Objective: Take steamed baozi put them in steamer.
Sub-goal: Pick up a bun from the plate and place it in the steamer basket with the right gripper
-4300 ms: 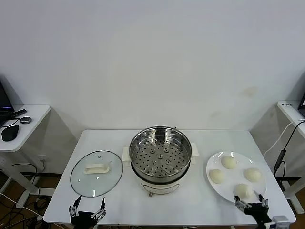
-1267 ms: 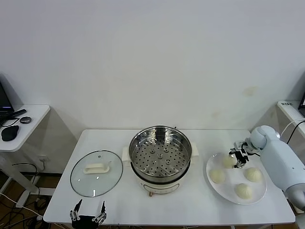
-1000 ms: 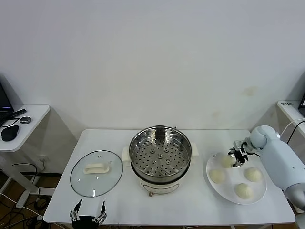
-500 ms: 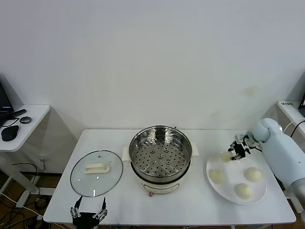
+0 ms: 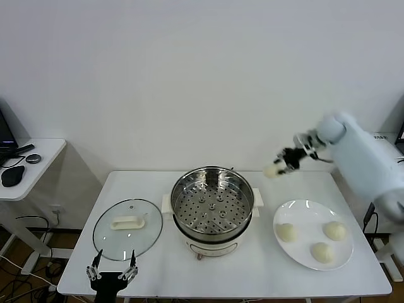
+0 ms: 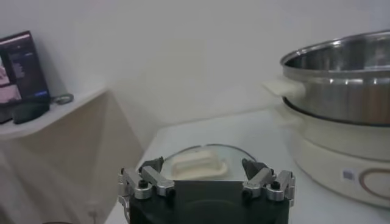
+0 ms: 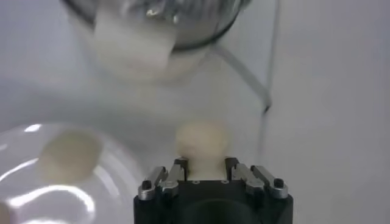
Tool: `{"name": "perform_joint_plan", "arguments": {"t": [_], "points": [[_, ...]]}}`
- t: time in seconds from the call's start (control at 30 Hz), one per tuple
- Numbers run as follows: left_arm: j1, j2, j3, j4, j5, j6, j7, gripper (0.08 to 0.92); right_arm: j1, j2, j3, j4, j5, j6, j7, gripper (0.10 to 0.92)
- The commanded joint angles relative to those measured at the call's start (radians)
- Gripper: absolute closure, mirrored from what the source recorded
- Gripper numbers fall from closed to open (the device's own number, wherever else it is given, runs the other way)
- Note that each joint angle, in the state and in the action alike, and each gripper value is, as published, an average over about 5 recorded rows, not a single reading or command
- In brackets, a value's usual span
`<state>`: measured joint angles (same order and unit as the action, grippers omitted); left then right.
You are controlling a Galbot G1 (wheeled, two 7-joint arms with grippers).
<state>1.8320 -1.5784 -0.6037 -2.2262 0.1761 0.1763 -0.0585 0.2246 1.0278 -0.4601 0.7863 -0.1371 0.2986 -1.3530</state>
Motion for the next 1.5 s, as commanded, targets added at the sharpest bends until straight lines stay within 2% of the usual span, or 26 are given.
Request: {"name": "perform_joint_plan", "arguments": {"t": [0.03,0.37,0.73,1.27,1.5], "points": [[-0.01,-0.004,-0.001,-0.007,0.001,0.001,-0.005,0.177,0.301,0.252,-0.201,-0.196,0.206,0.265,-0.025,0.618],[-0.027,-0.011,-0.007,-0.005,-0.001,0.001,-0.008,0.177,0.296,0.339,-0.408,-0.045,0.094,0.524,0.011,0.618],[-0.033,-0.02,-0.003,-0.002,0.001,0.002,-0.014,0.177,0.209,0.305,-0.546,0.131,-0.107,0.53,0.091,0.618],[-0.031,-0.02,-0.001,0.003,-0.003,0.001,-0.019,0.177,0.089,0.335,-0.542,0.088,-0.205,0.529,0.204,0.618],[-0.033,-0.02,0.0,0.004,-0.004,0.001,-0.019,0.177,0.067,0.366,-0.504,0.036,-0.311,0.529,0.231,0.618]]}}
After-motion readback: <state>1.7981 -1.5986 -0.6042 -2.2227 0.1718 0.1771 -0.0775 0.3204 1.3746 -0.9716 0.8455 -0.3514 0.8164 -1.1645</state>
